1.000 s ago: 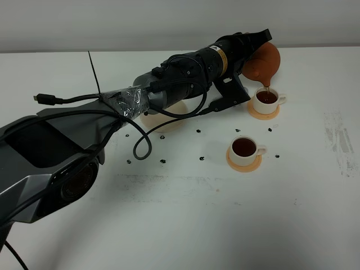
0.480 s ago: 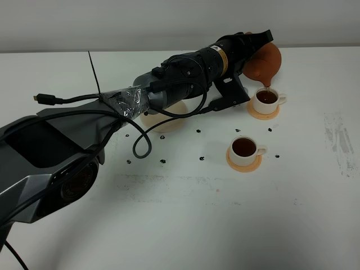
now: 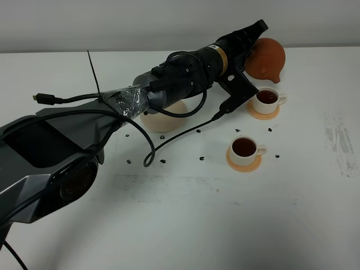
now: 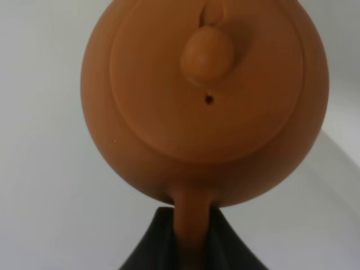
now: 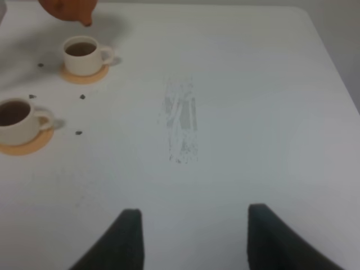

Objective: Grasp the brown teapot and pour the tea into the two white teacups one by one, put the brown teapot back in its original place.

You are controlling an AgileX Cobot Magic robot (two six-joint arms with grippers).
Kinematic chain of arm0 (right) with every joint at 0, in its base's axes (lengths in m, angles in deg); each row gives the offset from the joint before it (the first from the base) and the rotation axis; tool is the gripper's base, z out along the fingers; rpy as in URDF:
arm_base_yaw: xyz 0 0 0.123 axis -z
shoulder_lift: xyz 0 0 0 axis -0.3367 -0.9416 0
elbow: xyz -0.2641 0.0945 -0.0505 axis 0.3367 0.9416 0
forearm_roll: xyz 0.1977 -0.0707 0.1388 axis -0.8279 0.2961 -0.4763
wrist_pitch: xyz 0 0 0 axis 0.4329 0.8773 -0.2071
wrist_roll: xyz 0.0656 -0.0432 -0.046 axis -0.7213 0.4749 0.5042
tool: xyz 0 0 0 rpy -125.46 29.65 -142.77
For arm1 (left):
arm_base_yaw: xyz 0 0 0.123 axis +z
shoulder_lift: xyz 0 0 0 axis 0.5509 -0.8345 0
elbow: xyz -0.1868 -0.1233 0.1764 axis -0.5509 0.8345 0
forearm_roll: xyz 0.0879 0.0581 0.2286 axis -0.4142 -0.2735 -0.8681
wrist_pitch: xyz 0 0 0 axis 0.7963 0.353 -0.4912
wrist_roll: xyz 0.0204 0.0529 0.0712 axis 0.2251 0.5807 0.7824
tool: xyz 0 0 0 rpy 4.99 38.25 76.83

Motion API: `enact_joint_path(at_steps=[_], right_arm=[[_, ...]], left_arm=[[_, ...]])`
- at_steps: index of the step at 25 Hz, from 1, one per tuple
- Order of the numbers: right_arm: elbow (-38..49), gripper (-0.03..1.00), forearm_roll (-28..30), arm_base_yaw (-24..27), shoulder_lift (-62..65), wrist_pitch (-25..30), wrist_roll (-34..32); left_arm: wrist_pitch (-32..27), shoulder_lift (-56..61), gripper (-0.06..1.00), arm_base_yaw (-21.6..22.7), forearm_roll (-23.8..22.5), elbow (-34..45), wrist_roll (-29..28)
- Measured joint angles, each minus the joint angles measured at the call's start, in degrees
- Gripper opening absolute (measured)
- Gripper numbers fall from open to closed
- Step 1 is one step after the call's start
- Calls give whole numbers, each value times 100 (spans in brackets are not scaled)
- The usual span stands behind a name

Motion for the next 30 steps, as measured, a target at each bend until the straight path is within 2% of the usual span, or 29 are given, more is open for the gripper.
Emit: enact_joint_path(at_steps=[5,11,14,20,22,24,28,30], right_arm=[[0,44,0,0,0,0,0],[0,44,0,0,0,0,0],[0,44,0,0,0,0,0],[0,44,0,0,0,0,0],[0,44,0,0,0,0,0],[0,44,0,0,0,0,0],[0,44,0,0,0,0,0],[0,44,0,0,0,0,0]], left_arm=[[-538,301,11,0,703,75,-246],[-955,1092,11,51,1812,1042,-274],[-1512,1566,11,127,2631,1569,-287],[-3315,1963,11,265,4629,1750,-361],[-3611,1975,11,284,5146,1757,-703],[-3720,1976,11,290,5475,1757,-1260],[-3966,1991,11,295,5617,1757,-2611],[-4138,1993,11,295,5617,1757,-3084]])
